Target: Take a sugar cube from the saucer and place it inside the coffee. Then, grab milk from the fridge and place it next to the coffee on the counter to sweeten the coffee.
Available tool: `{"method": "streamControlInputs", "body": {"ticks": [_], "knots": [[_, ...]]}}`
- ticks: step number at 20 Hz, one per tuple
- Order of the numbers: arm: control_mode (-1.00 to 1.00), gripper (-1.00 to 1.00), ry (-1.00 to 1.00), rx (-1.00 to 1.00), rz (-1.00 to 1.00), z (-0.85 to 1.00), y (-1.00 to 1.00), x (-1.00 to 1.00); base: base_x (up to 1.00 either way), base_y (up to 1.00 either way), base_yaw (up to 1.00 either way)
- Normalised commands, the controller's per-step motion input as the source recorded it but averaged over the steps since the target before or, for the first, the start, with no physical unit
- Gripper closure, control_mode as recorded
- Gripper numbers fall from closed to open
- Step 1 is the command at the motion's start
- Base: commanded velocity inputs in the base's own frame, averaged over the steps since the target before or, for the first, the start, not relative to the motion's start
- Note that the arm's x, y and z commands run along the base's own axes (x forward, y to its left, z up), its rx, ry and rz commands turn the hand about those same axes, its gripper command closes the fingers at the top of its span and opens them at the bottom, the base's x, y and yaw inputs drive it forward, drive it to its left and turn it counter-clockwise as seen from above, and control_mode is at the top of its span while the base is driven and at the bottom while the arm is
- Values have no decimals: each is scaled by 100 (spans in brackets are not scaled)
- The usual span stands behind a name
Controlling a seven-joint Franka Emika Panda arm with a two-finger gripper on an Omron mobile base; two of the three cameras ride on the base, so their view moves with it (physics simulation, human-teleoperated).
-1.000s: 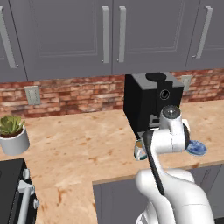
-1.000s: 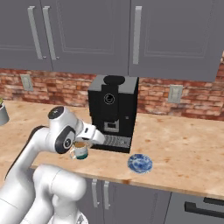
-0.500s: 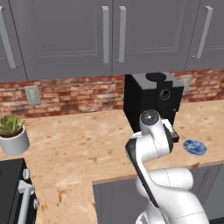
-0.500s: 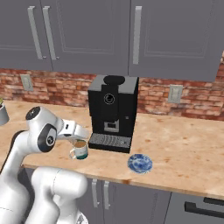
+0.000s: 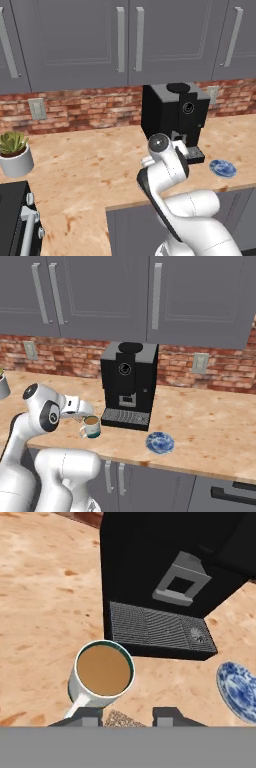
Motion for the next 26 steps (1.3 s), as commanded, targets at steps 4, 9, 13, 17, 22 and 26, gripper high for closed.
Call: {"method": "streamControlInputs", "body": {"ticks": [4,9,13,17,22,26], "knots": [[-100,100,0,0,0,-9,-8,34,0,0,0],[-100,100,0,0,0,-10,-2,30,0,0,0],[-100,100,0,0,0,-21,-3,2,0,0,0],[-100,100,0,0,0,-21,-10,0,0,0,0],[-100,100,0,0,0,-16,-24,0,0,0,0],[-100,100,0,0,0,-18,-22,0,0,0,0]]}}
